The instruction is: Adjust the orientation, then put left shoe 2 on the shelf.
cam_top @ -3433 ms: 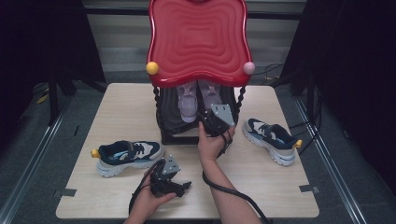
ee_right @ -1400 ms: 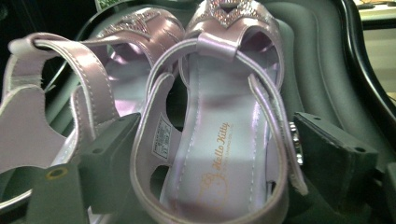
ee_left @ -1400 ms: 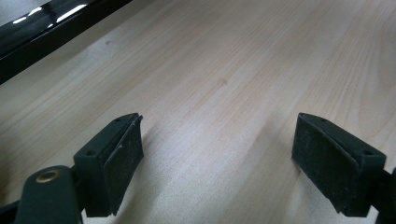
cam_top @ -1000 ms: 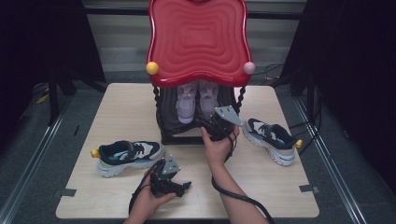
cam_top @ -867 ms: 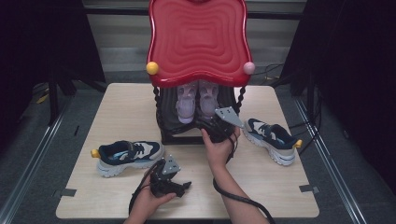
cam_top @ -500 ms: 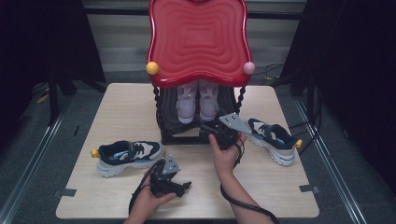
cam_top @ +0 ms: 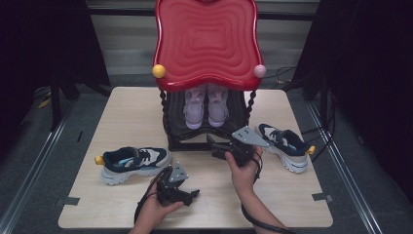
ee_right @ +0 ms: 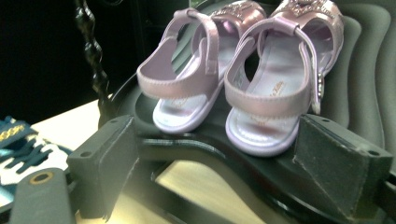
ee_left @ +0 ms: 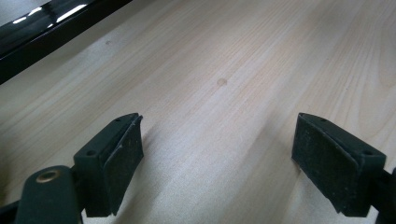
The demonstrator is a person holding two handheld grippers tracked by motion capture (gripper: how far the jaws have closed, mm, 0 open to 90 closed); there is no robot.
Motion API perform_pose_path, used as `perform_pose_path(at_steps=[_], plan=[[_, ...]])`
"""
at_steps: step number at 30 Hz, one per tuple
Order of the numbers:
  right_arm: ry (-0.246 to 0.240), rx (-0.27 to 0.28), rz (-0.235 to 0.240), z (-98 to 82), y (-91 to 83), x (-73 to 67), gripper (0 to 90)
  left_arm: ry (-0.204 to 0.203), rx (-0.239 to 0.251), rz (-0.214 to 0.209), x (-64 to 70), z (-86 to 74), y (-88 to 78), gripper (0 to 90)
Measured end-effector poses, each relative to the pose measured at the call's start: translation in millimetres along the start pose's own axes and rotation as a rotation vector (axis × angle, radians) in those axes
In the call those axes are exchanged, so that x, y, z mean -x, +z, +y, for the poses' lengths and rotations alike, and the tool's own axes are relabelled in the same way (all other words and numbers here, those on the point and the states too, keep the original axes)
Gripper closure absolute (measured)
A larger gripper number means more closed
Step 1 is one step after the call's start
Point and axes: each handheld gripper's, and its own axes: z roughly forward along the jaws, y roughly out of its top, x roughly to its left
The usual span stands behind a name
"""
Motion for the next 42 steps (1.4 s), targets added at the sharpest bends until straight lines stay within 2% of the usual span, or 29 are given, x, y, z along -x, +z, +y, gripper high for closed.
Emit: perform_pose_path(at_steps=[9, 20, 42], plan=[[-0.027, -0.035, 0.057, -6.7, -17.1, 6.8, 12.8, 0.0, 0.001, 0.0, 0.0, 0.0, 0.1, 15.9], [-0.067, -0.078, 0.101, -14.5, -39.5, 12.2, 12.9, 0.0, 0.001, 0.0, 0.0, 0.0, 0.1, 15.9], [-0.105, -0.192, 0.177, -39.1, -61.1, 29.0, 13.1, 0.0, 0.003, -0.002, -0.1, 0.0, 0.2, 15.9]])
